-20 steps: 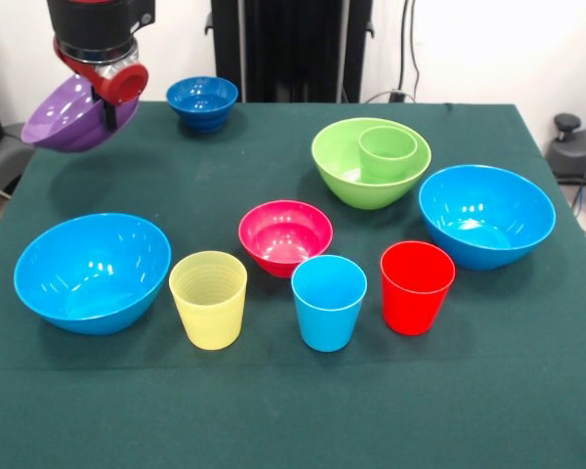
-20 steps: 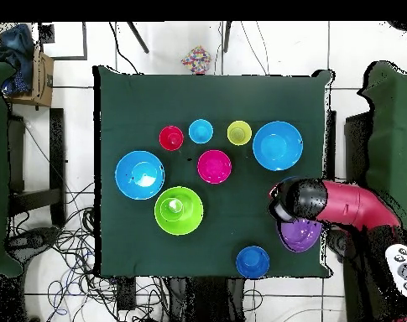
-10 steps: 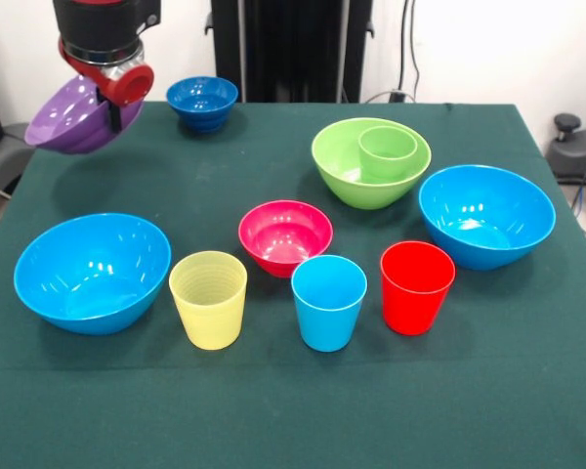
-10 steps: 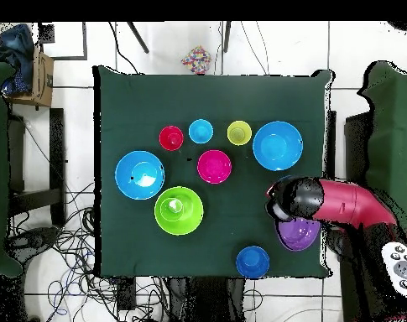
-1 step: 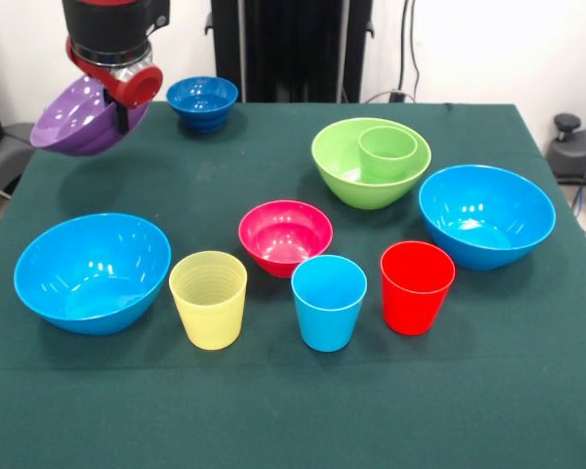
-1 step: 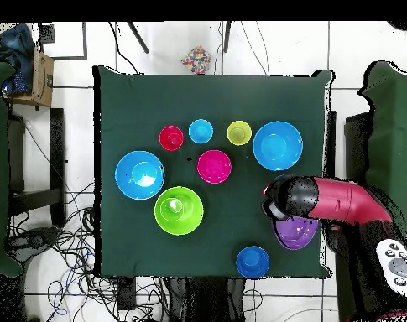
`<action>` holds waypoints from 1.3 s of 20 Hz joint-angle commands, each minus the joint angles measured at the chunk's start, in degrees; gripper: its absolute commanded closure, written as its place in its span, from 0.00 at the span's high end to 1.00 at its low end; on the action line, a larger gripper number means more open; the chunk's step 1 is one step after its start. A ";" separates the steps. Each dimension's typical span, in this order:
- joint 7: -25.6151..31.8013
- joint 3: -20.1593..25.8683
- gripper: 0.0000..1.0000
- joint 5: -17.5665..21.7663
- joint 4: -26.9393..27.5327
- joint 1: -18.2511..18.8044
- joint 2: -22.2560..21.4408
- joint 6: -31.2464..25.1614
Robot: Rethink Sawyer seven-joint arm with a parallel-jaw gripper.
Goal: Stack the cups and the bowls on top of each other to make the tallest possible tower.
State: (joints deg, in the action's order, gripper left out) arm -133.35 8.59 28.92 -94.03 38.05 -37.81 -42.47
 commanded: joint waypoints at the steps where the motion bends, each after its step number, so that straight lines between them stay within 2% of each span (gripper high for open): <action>1: 6.80 2.88 0.00 3.52 -0.15 -1.22 2.51 1.96; 2: 7.25 3.30 1.00 3.16 -0.43 -0.74 2.56 1.97; 9: 9.47 4.40 1.00 2.50 0.88 0.29 3.15 -0.14; 17: 6.47 3.47 1.00 2.89 2.85 -1.34 3.30 0.86; 26: 5.11 3.03 1.00 2.43 2.19 -1.89 2.85 1.15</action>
State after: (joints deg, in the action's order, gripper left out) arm -133.34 8.64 28.93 -93.89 38.31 -37.82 -42.48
